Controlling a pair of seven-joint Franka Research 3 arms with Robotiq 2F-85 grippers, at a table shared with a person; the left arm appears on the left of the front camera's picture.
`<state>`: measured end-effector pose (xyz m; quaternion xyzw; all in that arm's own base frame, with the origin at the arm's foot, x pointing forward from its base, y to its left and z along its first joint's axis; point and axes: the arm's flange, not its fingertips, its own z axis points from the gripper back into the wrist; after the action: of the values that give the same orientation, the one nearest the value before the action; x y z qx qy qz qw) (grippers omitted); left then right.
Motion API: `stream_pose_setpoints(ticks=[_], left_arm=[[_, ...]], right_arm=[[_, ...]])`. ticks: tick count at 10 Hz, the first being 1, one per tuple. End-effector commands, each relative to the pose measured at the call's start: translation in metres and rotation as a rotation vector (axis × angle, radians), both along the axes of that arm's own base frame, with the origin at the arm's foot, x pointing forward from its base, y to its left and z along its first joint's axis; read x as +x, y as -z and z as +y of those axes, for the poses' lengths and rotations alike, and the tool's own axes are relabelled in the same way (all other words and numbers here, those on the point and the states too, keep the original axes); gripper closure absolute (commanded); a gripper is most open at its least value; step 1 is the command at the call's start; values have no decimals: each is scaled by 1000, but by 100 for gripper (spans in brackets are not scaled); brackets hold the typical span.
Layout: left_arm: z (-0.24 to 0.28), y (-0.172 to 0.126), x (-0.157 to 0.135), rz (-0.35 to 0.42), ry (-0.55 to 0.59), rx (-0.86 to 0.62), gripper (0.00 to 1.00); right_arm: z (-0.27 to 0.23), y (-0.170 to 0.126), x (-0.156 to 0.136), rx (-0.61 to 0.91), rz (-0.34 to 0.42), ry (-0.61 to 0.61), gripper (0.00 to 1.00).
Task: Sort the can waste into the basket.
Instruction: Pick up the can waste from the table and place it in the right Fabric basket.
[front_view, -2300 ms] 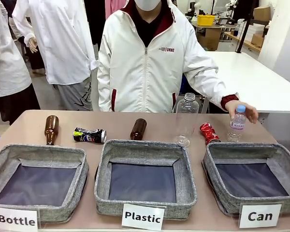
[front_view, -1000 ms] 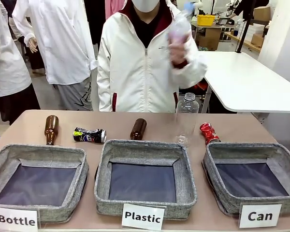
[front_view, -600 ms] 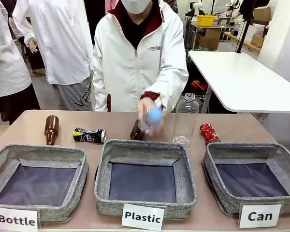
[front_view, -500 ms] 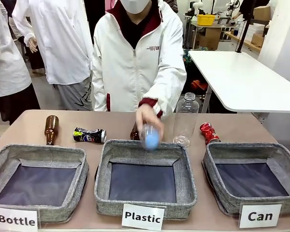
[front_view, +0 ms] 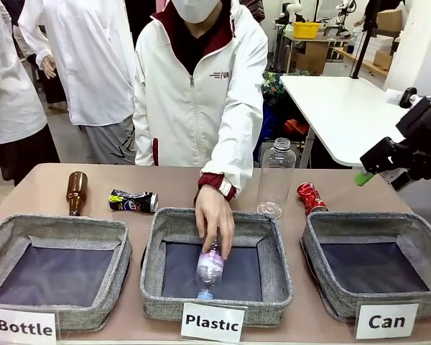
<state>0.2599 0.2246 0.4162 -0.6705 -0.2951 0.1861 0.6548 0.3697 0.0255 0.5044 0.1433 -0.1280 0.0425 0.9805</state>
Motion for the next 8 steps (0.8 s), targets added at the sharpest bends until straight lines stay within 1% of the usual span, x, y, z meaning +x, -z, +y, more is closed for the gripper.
stream_pose_setpoints(ticks=[1,2,3,4,5,7,8], left_arm=[[-2,0,-4,-18,12,10,0],[-2,0,-4,-18,12,10,0],[-2,0,-4,-18,12,10,0],[-2,0,-4,-18,12,10,0],[-2,0,-4,-18,12,10,0],[-2,0,-4,-18,12,10,0],[-2,0,-4,-18,12,10,0]], right_arm=[[4,-1,2,-22,-3,-2,0],[10,3,26,-40,39,13,0],[14,11,55,-41,64,-17,0],[19,20,84,-63,92,-21,0],[26,36,117,-98,127,37,0],[35,68,159,-111,147,61,0],[39,87,176,-130,144,66,0]])
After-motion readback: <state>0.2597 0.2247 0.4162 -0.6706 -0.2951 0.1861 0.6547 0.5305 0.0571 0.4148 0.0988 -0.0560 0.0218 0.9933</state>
